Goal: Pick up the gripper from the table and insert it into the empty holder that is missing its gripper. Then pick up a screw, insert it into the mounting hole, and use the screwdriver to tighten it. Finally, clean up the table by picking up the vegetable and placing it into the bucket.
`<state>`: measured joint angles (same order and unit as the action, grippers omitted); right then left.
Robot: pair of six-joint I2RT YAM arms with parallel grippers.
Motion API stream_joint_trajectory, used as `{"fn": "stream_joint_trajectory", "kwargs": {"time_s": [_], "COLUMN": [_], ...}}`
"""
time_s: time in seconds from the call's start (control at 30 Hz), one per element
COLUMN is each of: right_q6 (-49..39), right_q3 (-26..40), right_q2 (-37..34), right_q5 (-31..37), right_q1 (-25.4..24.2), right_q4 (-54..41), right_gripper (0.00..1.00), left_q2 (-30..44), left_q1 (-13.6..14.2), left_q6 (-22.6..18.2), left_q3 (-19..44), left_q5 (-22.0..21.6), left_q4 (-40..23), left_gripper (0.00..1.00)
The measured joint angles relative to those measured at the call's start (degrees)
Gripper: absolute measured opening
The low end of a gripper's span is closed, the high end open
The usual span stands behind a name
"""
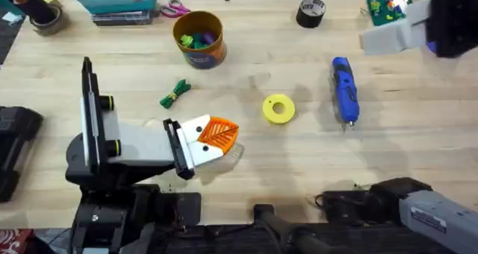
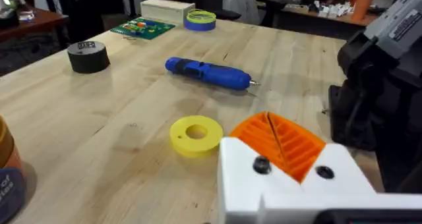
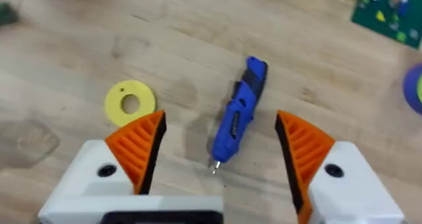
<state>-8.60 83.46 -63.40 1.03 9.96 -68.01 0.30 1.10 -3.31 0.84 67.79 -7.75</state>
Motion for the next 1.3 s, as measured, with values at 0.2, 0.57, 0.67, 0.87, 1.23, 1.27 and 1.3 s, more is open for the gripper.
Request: {"fn": "stream_joint_trajectory", "kwargs": {"time_s": [0.2, 0.57, 0.67, 0.87, 1.23, 1.27, 1.3], "right_q6": [2.6, 3.8, 3.8, 4.5, 3.4, 3.4, 3.4], "right_q3": [0.0, -0.5, -1.8, -8.4, -18.3, -18.5, -18.6], "right_q2": [-3.0, -17.7, -20.9, -23.9, -25.0, -25.6, -26.3], "right_q5": [0.9, -2.0, -2.6, -4.4, -5.0, -5.0, -5.0], "right_q1": [-6.7, -13.0, -13.4, -13.4, -13.4, -13.4, -13.4], "right_q4": [-0.2, 0.8, 2.8, 9.2, 19.7, 20.2, 20.7], "right_gripper": [0.996, 0.996, 0.996, 0.996, 0.996, 0.996, 0.997], "left_q2": [0.0, 0.0, 0.0, 0.0, 0.0, 0.0, 0.0], "left_q1": [0.0, 0.0, 0.0, 0.0, 0.0, 0.0, 0.0], "left_q6": [0.0, 0.0, 0.0, 0.0, 0.0, 0.0, 0.0], "left_q3": [0.0, 0.0, 0.0, 0.0, 0.0, 0.0, 0.0], "left_q5": [0.0, 0.0, 0.0, 0.0, 0.0, 0.0, 0.0], "left_q4": [0.0, 0.0, 0.0, 0.0, 0.0, 0.0, 0.0], "left_gripper": [0.004, 0.004, 0.004, 0.004, 0.004, 0.004, 0.004]}}
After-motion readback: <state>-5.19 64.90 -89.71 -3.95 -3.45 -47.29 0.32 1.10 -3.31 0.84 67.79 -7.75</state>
